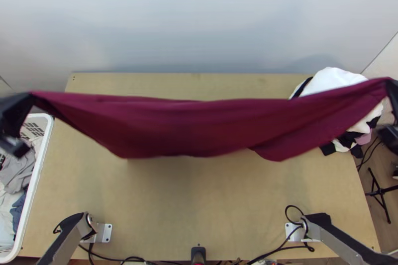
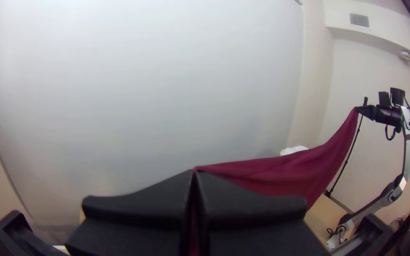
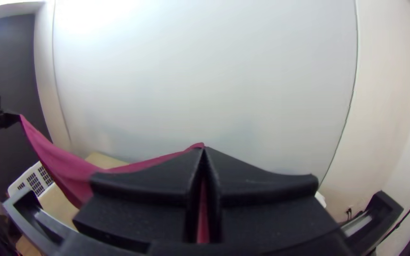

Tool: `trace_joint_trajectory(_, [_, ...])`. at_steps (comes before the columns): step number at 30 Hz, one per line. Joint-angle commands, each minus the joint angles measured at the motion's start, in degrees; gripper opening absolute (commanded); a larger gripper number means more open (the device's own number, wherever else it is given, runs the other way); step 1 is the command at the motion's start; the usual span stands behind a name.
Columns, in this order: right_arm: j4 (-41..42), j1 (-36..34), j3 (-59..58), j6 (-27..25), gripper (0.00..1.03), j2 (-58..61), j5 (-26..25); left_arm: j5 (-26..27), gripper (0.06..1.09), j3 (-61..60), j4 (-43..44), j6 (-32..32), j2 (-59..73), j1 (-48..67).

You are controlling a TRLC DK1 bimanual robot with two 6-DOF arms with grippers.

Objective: Fold the t-shirt

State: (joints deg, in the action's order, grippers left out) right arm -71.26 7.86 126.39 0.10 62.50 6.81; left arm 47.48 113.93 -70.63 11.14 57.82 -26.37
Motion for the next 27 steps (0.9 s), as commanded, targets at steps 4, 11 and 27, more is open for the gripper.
trace_joint_trajectory(4, [0.34, -6.80, -6.59, 1.66, 0.03, -4.93, 5.50, -2.22, 0.10, -7.93, 6.73, -4.54, -7.81, 0.00])
trace_joint_trajectory(11, [0.78, -6.45, -2.73, 2.45, 0.03, -5.11, 11.74, -3.45, 0.10, -10.92, 11.92, -7.18, -12.12, 0.27])
trace_joint_trajectory(27, [7.37, -9.62, -25.23, 4.30, 0.03, -1.15, 14.11, -8.81, 0.10, -37.73, 22.91, -4.54, -11.15, -5.62])
